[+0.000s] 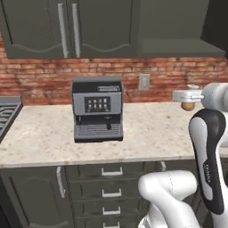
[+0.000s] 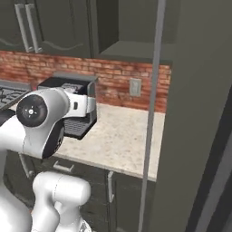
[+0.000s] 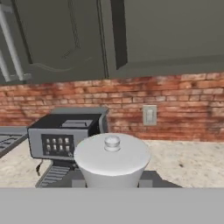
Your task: Retrieve the shaker from the cabinet and place it next the steak on a plate on the dining table.
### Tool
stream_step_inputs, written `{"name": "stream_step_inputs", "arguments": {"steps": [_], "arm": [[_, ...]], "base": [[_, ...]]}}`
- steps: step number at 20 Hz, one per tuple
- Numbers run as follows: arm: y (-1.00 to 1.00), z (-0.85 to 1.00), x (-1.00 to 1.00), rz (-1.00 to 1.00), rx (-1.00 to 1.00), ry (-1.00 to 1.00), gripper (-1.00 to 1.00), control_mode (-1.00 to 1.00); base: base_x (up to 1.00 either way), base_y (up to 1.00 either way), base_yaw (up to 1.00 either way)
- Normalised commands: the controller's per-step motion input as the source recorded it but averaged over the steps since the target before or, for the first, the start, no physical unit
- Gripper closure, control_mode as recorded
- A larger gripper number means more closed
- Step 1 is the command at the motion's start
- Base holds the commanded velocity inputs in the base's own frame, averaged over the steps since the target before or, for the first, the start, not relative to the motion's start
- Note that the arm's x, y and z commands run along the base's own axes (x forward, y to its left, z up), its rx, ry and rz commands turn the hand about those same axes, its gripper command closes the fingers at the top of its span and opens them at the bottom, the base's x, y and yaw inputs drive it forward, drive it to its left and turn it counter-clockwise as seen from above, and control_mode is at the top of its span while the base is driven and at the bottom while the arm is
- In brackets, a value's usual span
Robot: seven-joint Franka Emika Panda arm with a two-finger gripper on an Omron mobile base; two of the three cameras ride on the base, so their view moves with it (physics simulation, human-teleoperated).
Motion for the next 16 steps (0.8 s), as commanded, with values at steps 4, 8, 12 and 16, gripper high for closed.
{"name": "stream_step_inputs", "arguments": {"steps": [4,8,12,16], "arm": [[0.0,0.0,0.0,0.0,0.0,0.0,1.0,1.0],[0.0,0.0,0.0,0.0,0.0,0.0,1.0,1.0],[0.0,0.0,0.0,0.0,0.0,0.0,1.0,1.0],[0.0,0.0,0.0,0.0,0.0,0.0,1.0,1.0]], "base": [[-0.8,0.5,0.63],[-0.38,0.73,0.77],[-0.16,0.68,0.84],[-0.08,0.68,0.8]]}}
